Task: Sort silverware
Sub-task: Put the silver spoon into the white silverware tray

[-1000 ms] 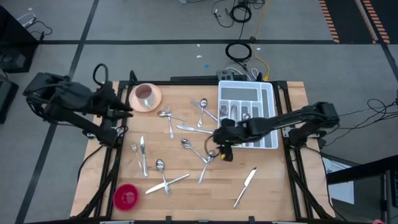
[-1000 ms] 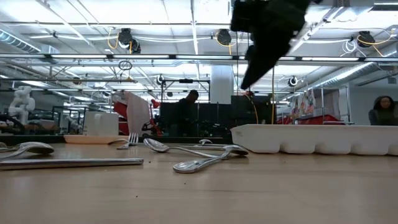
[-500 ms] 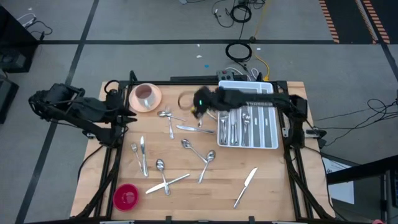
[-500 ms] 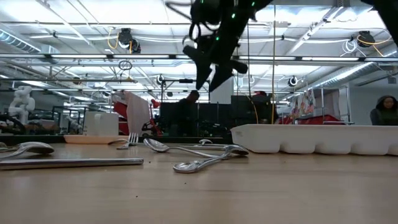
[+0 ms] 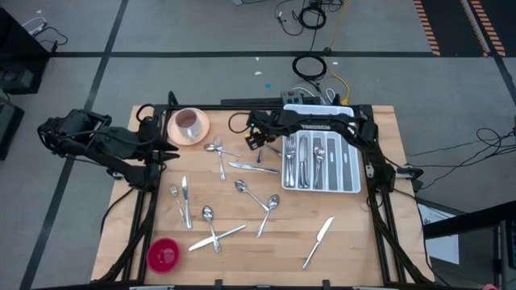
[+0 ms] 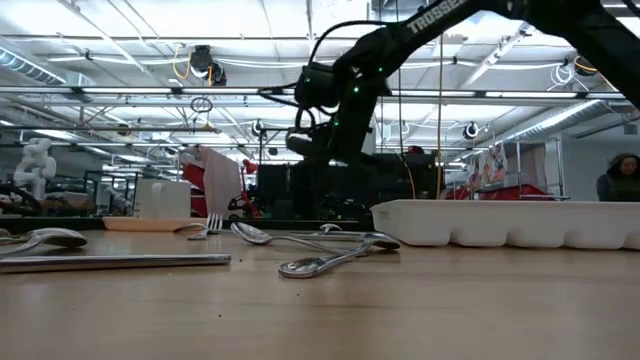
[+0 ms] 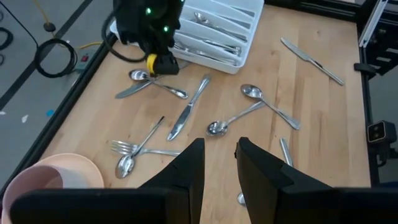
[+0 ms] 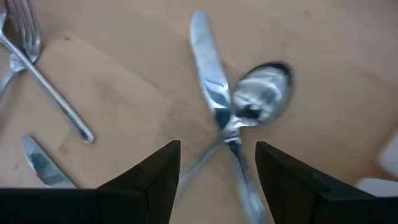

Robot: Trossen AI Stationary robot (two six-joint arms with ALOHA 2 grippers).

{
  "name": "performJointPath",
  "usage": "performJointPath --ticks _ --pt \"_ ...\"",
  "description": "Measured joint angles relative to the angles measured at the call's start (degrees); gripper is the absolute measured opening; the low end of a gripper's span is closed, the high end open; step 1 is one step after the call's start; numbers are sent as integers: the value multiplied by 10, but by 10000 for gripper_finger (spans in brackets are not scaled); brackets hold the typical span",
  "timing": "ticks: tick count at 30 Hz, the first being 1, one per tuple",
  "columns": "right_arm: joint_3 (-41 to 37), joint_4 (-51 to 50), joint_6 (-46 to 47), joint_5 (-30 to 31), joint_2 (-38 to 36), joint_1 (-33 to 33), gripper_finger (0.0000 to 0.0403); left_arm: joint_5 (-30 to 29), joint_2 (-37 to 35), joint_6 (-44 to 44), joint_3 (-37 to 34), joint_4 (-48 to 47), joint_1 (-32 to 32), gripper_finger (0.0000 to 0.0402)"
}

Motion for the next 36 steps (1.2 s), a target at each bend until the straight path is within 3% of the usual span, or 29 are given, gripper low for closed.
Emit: performJointPath --ticks 20,25,31,36 --pt "0 28 117 -32 59 -14 195 -1 -3 34 0 -3 0 96" --pt "1 28 119 -53 67 -21 139 -1 -7 40 0 -3 0 96" --pt "2 29 93 -54 70 -22 26 -2 -11 61 0 -3 0 96" --pt "2 36 83 -62 71 -21 7 -4 -11 66 0 -5 0 96"
